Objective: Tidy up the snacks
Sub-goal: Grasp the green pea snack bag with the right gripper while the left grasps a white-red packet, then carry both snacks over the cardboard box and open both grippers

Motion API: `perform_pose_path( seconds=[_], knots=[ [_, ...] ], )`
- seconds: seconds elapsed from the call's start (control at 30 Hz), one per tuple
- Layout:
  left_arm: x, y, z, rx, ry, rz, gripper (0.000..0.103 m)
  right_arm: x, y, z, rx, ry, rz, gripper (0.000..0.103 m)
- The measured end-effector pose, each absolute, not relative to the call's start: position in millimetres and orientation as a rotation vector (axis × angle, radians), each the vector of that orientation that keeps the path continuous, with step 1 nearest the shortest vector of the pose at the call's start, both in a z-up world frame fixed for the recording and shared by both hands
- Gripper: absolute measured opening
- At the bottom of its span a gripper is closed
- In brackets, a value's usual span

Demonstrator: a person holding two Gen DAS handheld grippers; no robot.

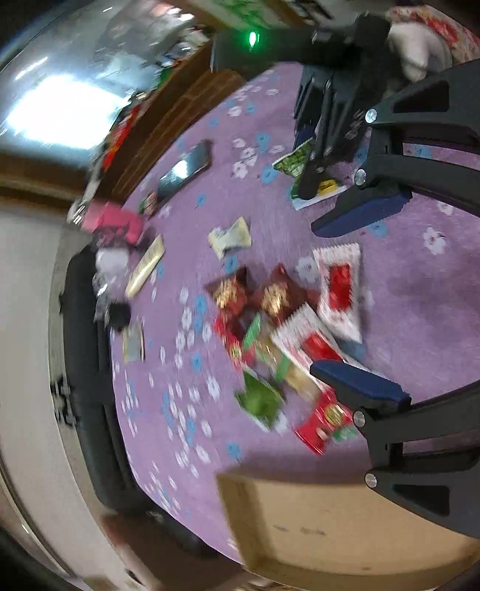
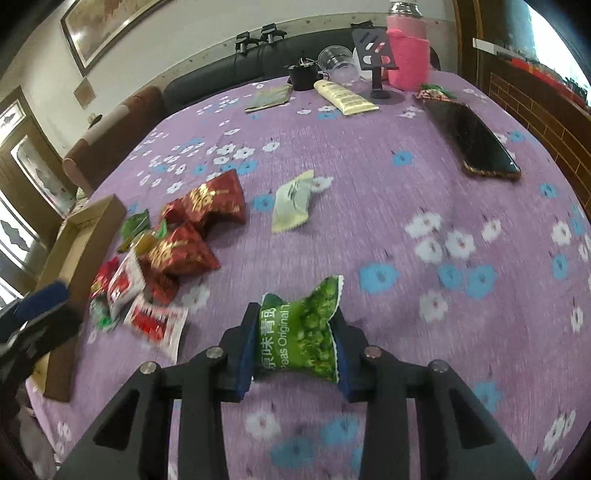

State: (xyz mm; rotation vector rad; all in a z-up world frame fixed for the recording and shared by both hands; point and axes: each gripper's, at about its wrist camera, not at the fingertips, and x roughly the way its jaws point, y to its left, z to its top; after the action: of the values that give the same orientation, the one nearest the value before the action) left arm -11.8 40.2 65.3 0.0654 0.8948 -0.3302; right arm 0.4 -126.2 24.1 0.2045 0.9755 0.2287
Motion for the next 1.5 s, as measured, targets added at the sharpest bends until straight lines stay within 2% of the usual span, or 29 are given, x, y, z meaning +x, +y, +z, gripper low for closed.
perform_pose_path(
  seconds=[0.23,0.43,0.7,0.9,0.93,0.97,1.0,1.07,1.13,1.3,1.5],
  knots=[
    [17,10,31,0.21,0.985,-0.371,0.072,-10,-126,23,0.208,0.942,0.258,0.034],
    [1,17,24,0.143,1.115,-0.551,0.07,-12,-129,21,0.232,0.928,0.276,0.034],
    [-28,5,40,0.257,0.981,-0.566,0.072,-12,-131,20,0.242,0.923,0.283,0.034],
    [-36,-15,18,0.395,1.003,-0.552,0.075,-13,-127,21,0.216,0.919,0.272,0.035],
    [-42,-12,18,0.4,0.99,-0.547,0.071,-13,-126,21,0.209,0.919,0.271,0.035],
    [-45,-11,20,0.394,0.98,-0.549,0.06,-13,-125,21,0.202,0.918,0.27,0.035],
    [-48,-11,22,0.392,0.979,-0.546,0.06,-13,-125,21,0.197,0.916,0.268,0.035],
    [-54,-11,24,0.384,0.952,-0.542,0.046,-13,-124,21,0.191,0.916,0.266,0.035],
    [-60,-9,30,0.369,0.933,-0.526,0.039,-13,-124,21,0.191,0.915,0.266,0.035],
    [-72,6,47,0.285,0.882,-0.489,0.029,-14,-122,23,0.173,0.908,0.266,0.034],
    [-83,43,67,0.15,0.851,-0.469,0.011,-24,-115,36,0.13,0.867,0.263,0.033]
  ],
)
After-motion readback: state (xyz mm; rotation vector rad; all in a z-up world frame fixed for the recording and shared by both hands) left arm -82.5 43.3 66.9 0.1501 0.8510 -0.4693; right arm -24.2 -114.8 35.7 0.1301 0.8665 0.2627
